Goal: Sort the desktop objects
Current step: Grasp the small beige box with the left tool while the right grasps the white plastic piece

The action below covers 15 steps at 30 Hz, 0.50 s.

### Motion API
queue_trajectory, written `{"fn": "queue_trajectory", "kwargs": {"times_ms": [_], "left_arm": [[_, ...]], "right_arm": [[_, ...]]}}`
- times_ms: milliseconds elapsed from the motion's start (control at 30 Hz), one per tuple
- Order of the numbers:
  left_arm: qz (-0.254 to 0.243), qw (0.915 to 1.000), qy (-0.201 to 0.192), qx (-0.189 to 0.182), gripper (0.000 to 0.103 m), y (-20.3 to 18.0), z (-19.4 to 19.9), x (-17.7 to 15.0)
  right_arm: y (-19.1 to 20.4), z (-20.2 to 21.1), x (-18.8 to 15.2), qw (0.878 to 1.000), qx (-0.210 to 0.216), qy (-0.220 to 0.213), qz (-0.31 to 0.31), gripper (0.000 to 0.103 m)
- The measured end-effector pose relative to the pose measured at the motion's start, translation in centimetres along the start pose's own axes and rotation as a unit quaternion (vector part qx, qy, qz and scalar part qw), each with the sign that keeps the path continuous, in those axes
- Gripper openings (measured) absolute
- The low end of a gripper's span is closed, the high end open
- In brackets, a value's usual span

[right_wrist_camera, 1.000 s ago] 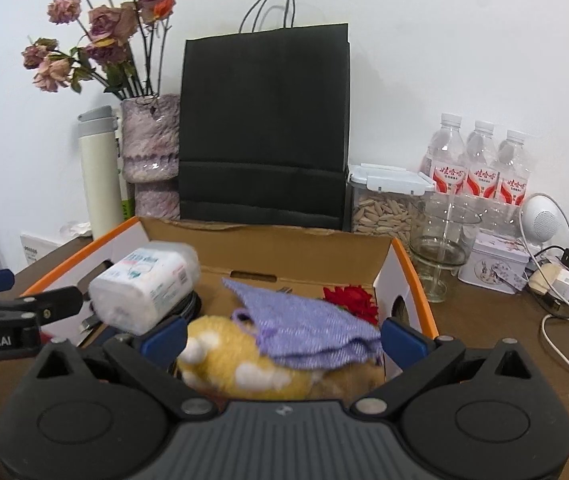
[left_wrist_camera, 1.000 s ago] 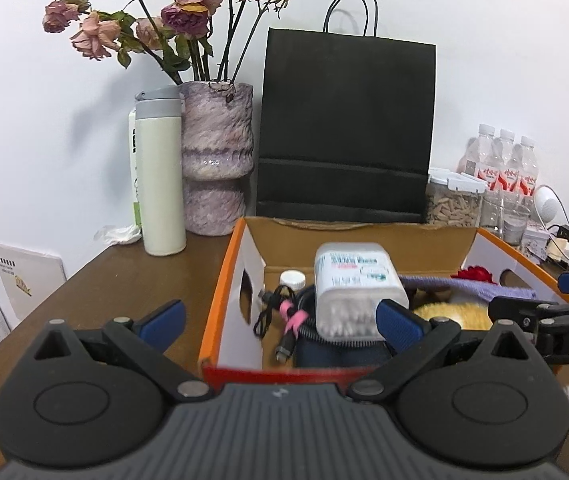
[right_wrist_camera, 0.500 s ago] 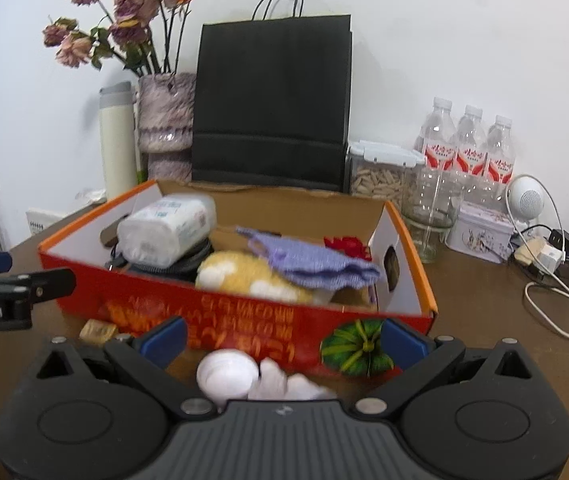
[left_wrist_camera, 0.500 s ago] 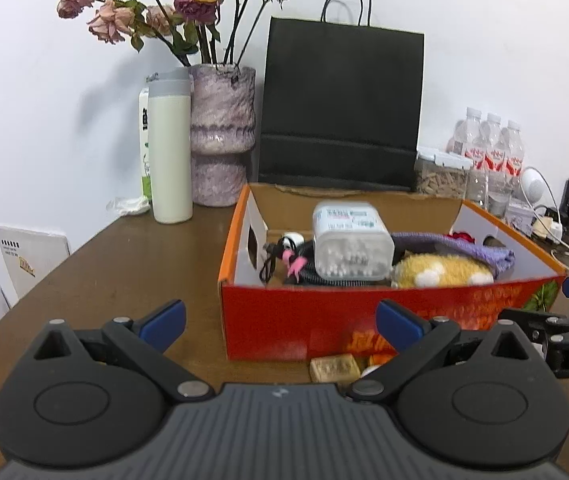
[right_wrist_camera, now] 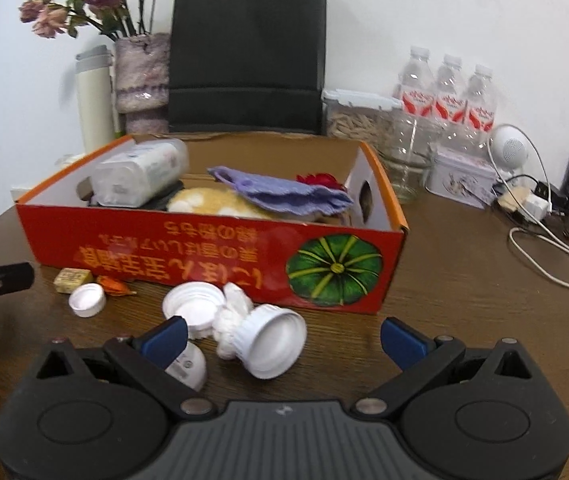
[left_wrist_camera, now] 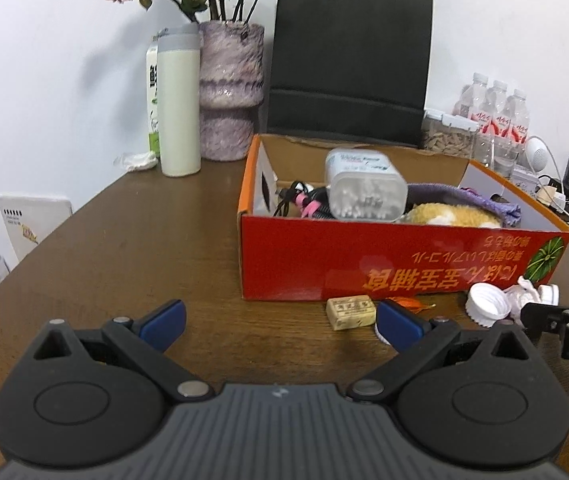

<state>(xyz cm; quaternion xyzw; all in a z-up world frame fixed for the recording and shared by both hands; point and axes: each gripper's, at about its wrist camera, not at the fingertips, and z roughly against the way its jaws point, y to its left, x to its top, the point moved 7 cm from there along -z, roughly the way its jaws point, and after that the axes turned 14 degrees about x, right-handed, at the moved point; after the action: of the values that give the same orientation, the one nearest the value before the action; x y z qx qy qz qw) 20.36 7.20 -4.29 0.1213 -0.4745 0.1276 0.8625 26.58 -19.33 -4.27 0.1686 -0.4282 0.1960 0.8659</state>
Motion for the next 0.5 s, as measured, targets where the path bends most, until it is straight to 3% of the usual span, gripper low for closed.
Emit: {"fn": "queue_trajectory", "kwargs": {"times_ms": [500], "left_arm": [[-0.004,0.9991,0.041,-0.008,0.103,-0.2,-1.9,-0.8]], "right_arm": [[-1.1,-0.9,-0.5,0.999,0.025,0.017,-0.020,0.094]]}}
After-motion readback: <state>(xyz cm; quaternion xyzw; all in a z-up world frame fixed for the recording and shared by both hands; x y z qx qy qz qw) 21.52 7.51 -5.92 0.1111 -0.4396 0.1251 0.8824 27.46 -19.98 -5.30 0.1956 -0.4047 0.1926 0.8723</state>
